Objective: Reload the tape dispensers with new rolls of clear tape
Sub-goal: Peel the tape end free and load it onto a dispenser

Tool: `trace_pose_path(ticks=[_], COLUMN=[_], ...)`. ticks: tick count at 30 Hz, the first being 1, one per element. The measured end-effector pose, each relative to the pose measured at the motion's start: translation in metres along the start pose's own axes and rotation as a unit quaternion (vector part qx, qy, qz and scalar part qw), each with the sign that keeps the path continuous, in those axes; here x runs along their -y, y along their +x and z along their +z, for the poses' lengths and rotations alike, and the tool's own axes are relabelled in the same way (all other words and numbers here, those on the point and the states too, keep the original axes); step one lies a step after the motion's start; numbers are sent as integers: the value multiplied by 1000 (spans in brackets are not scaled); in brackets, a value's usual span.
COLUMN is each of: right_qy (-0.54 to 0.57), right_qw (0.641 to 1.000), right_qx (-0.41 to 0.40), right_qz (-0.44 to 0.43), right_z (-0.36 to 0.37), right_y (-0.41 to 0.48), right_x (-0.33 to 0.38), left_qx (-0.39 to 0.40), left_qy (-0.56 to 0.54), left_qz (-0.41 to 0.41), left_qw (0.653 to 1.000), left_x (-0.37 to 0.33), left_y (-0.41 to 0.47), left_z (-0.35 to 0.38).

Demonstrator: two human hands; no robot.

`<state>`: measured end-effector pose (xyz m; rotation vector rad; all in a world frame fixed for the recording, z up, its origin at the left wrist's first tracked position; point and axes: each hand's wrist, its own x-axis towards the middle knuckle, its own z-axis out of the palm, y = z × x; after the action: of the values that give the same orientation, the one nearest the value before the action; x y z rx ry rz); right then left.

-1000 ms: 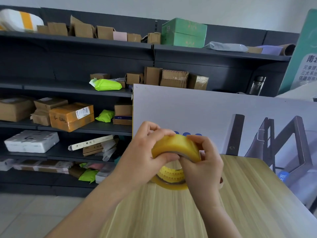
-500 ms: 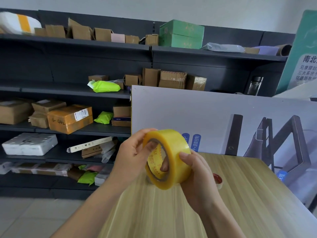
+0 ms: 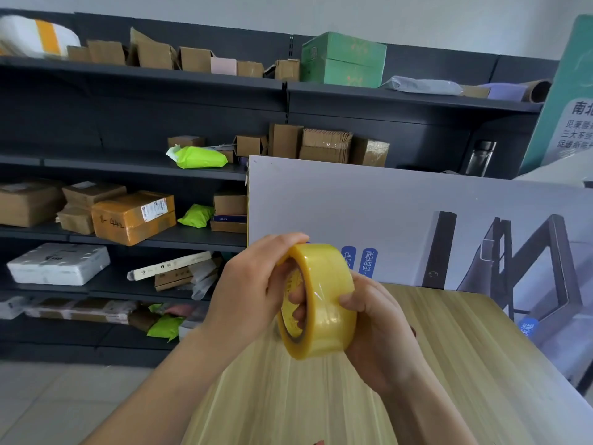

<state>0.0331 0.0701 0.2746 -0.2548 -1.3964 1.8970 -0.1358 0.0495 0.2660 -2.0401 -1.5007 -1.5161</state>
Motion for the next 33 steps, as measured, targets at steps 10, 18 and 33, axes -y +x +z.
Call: trace_pose_path(ticks=[10, 18, 33], right_qy=[12, 28, 35], right_qw=[1000, 998, 996], right_qx=[7, -37, -45], right_qz=[-5, 37, 68], right_z=[3, 6, 5], right_y=[0, 2, -2], right_x=[1, 7, 11], left_qx=[59, 50, 53], left_qy=[-70, -3, 11], left_qz=[-96, 162, 72], left_qw=[991, 985, 996], left_x=[-2, -4, 4], left_y=[6, 9, 6], left_z=[-6, -14, -16])
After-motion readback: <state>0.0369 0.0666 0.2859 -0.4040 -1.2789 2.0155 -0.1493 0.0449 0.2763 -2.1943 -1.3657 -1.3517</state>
